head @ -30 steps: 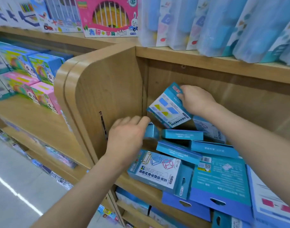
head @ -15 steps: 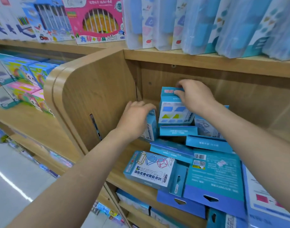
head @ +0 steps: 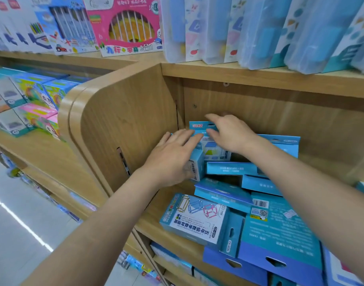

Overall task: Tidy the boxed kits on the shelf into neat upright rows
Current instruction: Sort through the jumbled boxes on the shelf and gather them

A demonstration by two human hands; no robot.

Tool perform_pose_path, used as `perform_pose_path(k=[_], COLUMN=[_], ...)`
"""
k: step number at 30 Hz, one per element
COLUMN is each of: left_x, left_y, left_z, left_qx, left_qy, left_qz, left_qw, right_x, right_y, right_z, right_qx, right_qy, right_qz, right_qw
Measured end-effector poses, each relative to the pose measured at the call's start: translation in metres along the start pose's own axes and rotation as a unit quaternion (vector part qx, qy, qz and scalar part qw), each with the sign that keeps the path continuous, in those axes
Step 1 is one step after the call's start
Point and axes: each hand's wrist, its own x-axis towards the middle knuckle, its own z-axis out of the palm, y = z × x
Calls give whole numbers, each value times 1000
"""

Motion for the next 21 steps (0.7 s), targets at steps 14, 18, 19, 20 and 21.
perform_pose_path(k=[14,18,19,20,21], left_x=[0,4,4,3,2], left_y=[2,2,2,1,1], left_z=[-12,-8,-6,-4,-2], left_qx=[-68,3,-1,-10,-21], left_qy=[54,-19,-11,8,33], left_qz=[-82,-52,-50,-44,-33], left_qw=[993,998,999,999,999], right_x=[-39,-50,-54,-58,-61], right_y=[-10,-5,-2,-1,0], right_z=[-17,12,15,15,14], right_qx=[121,-95,-117,-136,-151], right_qy=[-171,-221,-209,-189,-168], right_qz=[-41,-12,-5,-4,-8], right_qw=[977,970,971,973,974])
